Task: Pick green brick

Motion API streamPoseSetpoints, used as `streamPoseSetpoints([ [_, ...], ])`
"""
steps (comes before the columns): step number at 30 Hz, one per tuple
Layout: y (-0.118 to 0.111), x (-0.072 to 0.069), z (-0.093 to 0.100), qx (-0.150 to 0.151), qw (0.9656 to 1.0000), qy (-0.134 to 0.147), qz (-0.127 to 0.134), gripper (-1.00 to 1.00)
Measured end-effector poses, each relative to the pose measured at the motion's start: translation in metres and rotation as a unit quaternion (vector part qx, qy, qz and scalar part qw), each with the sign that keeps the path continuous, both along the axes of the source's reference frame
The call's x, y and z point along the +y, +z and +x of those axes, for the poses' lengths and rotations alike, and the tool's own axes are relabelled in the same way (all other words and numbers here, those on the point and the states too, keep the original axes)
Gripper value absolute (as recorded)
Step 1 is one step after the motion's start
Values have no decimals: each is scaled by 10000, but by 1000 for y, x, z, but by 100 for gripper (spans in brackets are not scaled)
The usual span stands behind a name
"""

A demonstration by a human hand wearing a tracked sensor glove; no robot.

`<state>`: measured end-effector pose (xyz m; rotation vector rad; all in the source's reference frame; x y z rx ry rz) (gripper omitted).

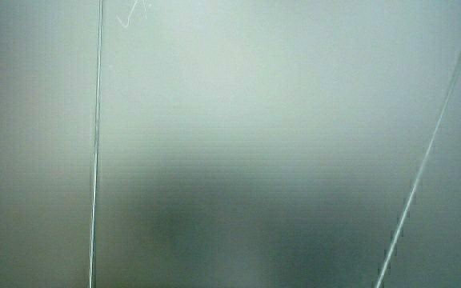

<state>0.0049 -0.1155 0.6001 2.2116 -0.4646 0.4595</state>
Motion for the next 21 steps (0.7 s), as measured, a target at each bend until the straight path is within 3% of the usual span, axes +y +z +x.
streamPoseSetpoints([
  [1,3,1,0,-11,9999,-32,-98,20],
  [5,4,1,-1,-39,10000,-52,27,36],
  [10,1,3,-2,-196,9997,-143,-75,56],
  [14,17,2,4,-278,9996,-9,78,72],
  [16,10,3,7,-467,9987,49,201,80],
  [17,9,2,7,-513,9986,2,127,84],
  [20,13,0,10,-460,9987,59,230,96],
  [21,11,0,11,-591,9982,26,34,100],
])
